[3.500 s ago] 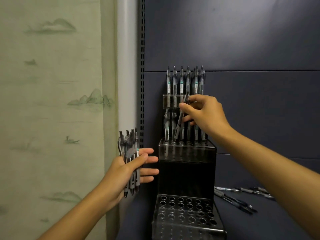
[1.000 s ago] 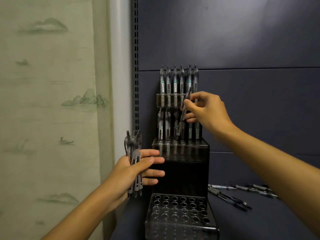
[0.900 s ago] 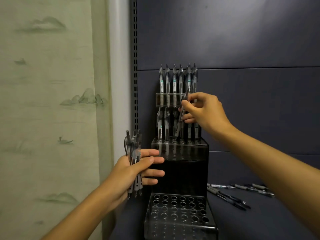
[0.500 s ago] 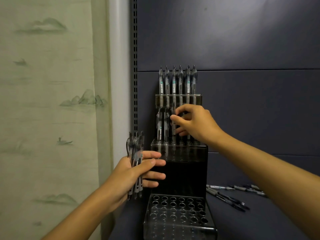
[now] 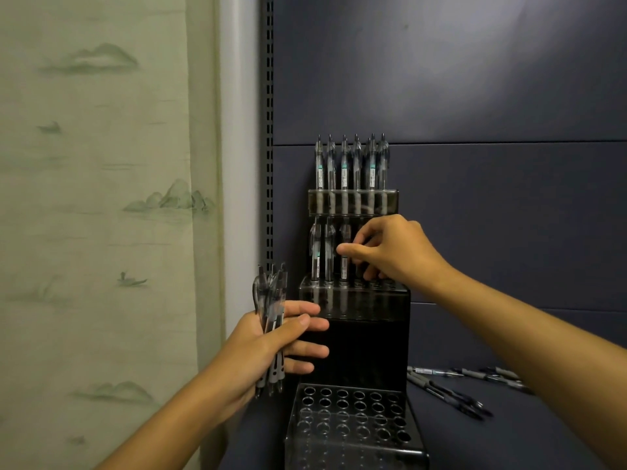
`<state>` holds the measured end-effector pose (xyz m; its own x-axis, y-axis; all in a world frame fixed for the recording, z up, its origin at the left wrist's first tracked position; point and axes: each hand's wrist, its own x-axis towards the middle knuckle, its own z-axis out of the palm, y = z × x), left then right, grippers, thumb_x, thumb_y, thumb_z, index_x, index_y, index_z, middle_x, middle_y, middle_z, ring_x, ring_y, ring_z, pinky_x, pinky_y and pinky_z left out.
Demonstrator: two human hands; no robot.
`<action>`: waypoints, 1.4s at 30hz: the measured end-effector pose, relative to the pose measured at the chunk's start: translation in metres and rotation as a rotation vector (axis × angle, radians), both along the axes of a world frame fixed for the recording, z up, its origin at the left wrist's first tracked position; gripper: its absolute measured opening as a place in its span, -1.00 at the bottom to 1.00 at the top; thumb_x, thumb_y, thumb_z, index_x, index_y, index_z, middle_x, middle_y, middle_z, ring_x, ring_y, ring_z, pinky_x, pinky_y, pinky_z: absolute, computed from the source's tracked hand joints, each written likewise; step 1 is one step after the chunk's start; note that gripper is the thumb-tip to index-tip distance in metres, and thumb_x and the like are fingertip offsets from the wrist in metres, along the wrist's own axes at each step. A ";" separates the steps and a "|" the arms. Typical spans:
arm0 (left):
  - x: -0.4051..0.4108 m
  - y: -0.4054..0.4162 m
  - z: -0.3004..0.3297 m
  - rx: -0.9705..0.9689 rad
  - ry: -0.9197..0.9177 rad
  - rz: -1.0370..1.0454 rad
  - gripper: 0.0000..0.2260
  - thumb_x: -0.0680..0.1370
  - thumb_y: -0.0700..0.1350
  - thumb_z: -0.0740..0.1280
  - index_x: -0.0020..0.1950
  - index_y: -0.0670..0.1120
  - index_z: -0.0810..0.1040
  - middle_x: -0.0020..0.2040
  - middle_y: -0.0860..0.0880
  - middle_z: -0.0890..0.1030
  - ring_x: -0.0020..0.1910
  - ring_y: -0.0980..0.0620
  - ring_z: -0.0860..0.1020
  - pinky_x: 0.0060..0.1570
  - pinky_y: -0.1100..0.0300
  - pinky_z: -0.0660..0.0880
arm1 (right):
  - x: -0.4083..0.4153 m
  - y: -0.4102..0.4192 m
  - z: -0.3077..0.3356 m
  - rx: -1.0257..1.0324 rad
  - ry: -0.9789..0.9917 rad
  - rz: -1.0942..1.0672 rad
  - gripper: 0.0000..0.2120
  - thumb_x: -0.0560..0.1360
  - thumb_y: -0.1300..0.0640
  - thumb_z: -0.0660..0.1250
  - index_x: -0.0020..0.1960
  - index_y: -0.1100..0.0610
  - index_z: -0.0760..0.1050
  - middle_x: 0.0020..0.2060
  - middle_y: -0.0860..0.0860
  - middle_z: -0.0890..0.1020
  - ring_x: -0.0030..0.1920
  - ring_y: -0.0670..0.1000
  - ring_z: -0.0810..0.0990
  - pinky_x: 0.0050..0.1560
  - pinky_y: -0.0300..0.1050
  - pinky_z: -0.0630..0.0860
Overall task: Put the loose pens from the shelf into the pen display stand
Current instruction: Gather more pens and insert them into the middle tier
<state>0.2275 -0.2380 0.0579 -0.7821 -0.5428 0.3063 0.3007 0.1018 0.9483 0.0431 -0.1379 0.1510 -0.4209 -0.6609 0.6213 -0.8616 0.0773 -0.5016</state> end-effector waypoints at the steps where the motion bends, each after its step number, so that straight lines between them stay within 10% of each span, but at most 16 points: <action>1: 0.000 0.001 0.000 0.000 0.000 0.003 -0.80 0.55 -0.18 0.31 0.15 -0.14 0.59 0.01 -0.12 0.72 -0.14 -0.11 0.71 -0.28 0.16 0.65 | 0.001 0.002 0.001 -0.032 0.002 0.003 -0.74 0.45 -0.10 0.47 -0.13 0.10 0.58 -0.36 -0.04 0.70 -0.43 -0.11 0.67 -0.43 -0.41 0.47; 8: -0.012 0.012 0.010 0.072 0.018 0.000 -0.79 0.53 -0.12 0.34 0.15 -0.09 0.59 0.01 -0.09 0.72 -0.19 -0.05 0.71 -0.44 0.29 0.52 | 0.038 0.013 0.004 -0.031 -0.167 0.391 -0.80 0.47 -0.02 0.46 -0.02 0.10 0.65 -0.26 0.00 0.70 -0.33 -0.04 0.67 -0.35 -0.32 0.48; 19: -0.034 0.025 0.012 -0.116 -0.054 0.197 -0.86 0.61 -0.11 0.30 0.14 0.03 0.55 -0.30 -0.03 0.71 -0.55 0.13 0.46 -0.56 0.30 0.29 | 0.056 0.008 -0.028 -0.010 -0.069 0.215 -0.69 0.36 -0.07 0.57 -0.07 0.08 0.56 -0.29 -0.04 0.72 -0.24 -0.15 0.69 -0.08 -0.13 0.64; 24: -0.032 0.022 0.011 -0.123 -0.004 0.163 -0.89 0.58 -0.09 0.34 -0.09 -0.08 0.61 -0.45 -0.01 0.58 -0.56 0.13 0.41 -0.58 0.35 0.29 | 0.054 0.009 -0.025 -0.034 -0.112 0.222 -0.76 0.45 -0.04 0.50 -0.14 0.13 0.59 -0.34 0.01 0.71 -0.39 -0.12 0.66 -0.26 -0.12 0.65; 33: -0.024 0.010 0.004 -0.101 0.010 0.065 -0.80 0.52 -0.02 0.36 -0.07 -0.16 0.58 -0.41 0.05 0.55 -0.54 0.15 0.30 -0.53 0.31 0.27 | 0.037 0.013 0.017 -0.316 -0.331 0.330 -0.82 0.54 0.06 0.41 0.05 0.15 0.60 -0.16 0.08 0.72 -0.27 0.07 0.74 -0.26 -0.12 0.62; 42: -0.014 0.004 0.006 -0.097 0.034 0.020 -0.67 0.50 0.03 0.26 0.16 -0.11 0.58 -0.09 -0.10 0.71 -0.34 0.01 0.61 -0.36 0.22 0.56 | -0.020 0.019 0.030 -0.325 -0.148 0.074 -0.70 0.54 0.06 0.42 0.22 0.17 0.58 -0.12 -0.01 0.71 -0.29 -0.03 0.73 -0.25 -0.15 0.66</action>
<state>0.2132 -0.2340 0.0636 -0.7593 -0.5249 0.3847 0.3297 0.1995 0.9228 0.0236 -0.1189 0.1809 -0.4806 -0.4709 0.7398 -0.7751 -0.1666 -0.6095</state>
